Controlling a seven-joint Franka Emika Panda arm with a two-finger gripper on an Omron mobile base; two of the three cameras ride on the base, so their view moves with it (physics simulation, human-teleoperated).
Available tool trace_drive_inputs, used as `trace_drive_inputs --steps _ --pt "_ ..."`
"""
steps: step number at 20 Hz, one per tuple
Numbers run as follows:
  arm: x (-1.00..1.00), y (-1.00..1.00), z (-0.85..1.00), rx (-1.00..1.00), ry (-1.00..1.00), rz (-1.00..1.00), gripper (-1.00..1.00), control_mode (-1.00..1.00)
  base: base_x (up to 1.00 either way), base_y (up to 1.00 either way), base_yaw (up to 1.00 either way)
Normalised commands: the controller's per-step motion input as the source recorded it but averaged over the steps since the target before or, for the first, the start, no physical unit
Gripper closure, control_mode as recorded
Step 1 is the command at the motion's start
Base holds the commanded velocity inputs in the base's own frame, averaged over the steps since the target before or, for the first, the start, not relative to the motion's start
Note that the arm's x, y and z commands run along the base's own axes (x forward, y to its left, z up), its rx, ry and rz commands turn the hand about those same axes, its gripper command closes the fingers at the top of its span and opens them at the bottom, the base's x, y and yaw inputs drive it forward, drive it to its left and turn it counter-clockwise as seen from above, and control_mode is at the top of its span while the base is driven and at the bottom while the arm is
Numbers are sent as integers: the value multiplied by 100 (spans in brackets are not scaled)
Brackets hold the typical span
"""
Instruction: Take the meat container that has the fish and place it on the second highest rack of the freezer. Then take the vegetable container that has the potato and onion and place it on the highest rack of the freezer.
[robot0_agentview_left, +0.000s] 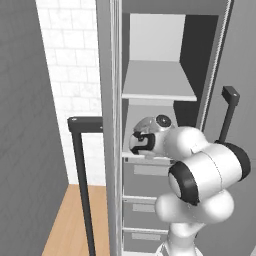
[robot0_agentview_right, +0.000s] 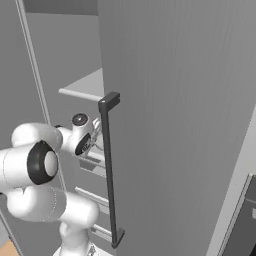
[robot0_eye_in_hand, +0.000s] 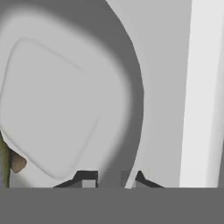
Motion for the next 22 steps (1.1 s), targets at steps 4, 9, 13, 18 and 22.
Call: trace_drive_inputs --steps 4,9,13,18,22 --pt "35 -11 -28 -1 0 -3 100 -100 0 0 0" --pt "10 -3 -29 -3 -4 -1 -100 -100 0 0 0" --pt "-56 -2 19 -1 -31 0 -100 -100 0 0 0" --pt "-100 -11 84 0 -34 0 -100 -100 0 0 0" --pt "-100 -14 96 3 -5 0 -100 -100 0 0 0"
